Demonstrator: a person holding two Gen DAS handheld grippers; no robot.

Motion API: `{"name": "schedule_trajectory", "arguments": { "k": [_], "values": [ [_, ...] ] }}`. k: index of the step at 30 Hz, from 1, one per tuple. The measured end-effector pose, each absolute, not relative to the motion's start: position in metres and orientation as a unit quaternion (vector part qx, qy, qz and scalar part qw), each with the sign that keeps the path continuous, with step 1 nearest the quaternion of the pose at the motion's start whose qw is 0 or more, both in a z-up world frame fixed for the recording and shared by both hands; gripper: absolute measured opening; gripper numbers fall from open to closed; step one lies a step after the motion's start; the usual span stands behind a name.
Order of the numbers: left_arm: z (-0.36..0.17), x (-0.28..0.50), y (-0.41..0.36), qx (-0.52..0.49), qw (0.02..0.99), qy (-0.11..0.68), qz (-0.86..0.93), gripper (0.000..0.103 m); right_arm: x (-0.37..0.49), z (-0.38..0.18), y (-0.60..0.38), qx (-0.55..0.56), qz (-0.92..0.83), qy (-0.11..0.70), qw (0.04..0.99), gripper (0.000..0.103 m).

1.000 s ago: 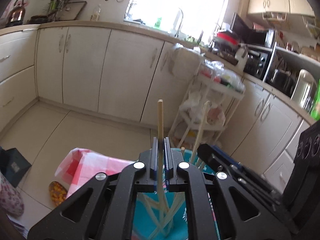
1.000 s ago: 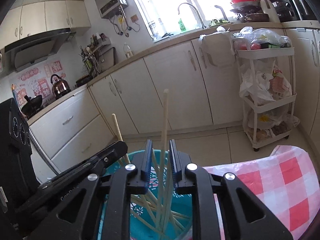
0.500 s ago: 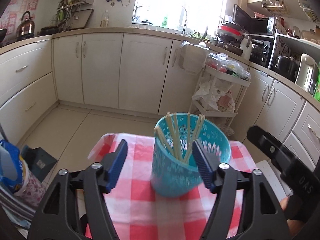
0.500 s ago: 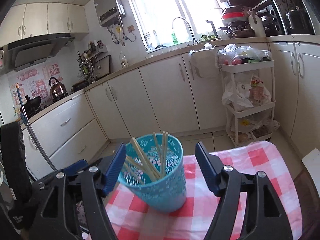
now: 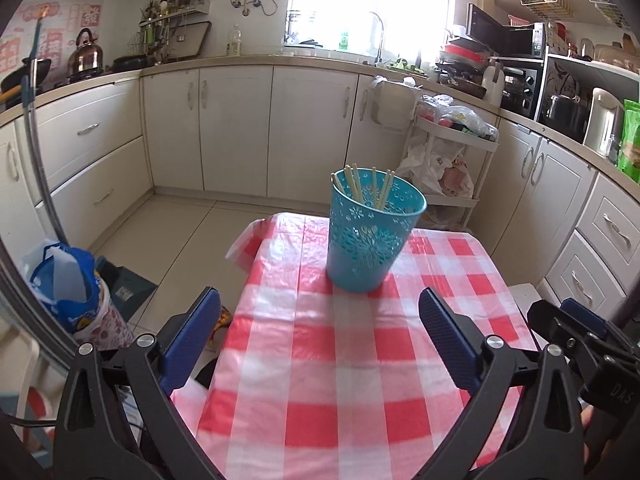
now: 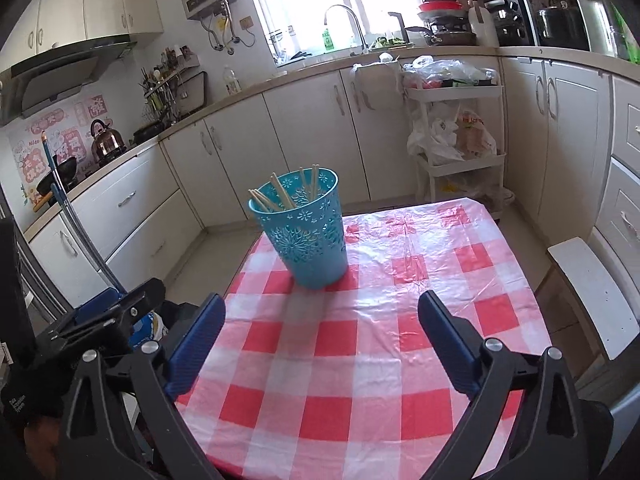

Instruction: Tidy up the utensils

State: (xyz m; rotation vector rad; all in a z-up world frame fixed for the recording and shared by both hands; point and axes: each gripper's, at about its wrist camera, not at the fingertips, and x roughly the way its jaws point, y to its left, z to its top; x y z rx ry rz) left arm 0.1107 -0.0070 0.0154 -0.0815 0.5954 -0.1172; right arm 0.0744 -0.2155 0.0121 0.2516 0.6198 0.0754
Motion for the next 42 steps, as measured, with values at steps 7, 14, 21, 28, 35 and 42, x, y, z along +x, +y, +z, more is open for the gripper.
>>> {"name": "schedule_trajectory", "arguments": {
  "k": [7,14,21,28,35,42],
  "values": [
    [0.024,0.068,-0.001,-0.038,0.951,0.305,-0.034,0.095,0.022,0.025,-0.197,0.091,0.044,0.295,0.950,0.096],
    [0.024,0.046,-0.002,-0.036,0.945,0.326,-0.023,0.095,-0.011,0.018,-0.198,0.094,0.035,0.311,0.945,0.096],
    [0.029,0.017,-0.012,-0.014,0.946,0.318,-0.055,0.095,-0.039,0.014,-0.197,0.109,0.037,0.326,0.938,0.096],
    [0.034,-0.011,-0.015,0.020,0.952,0.303,-0.045,0.095,-0.060,0.012,-0.187,0.108,0.043,0.331,0.937,0.096],
    [0.035,-0.024,-0.002,-0.008,0.950,0.306,-0.054,0.095,-0.069,0.011,-0.182,0.110,0.054,0.333,0.935,0.096],
    [0.035,-0.029,-0.004,0.001,0.951,0.305,-0.046,0.095,-0.072,0.008,-0.185,0.119,0.051,0.342,0.931,0.096]
  ]
}}
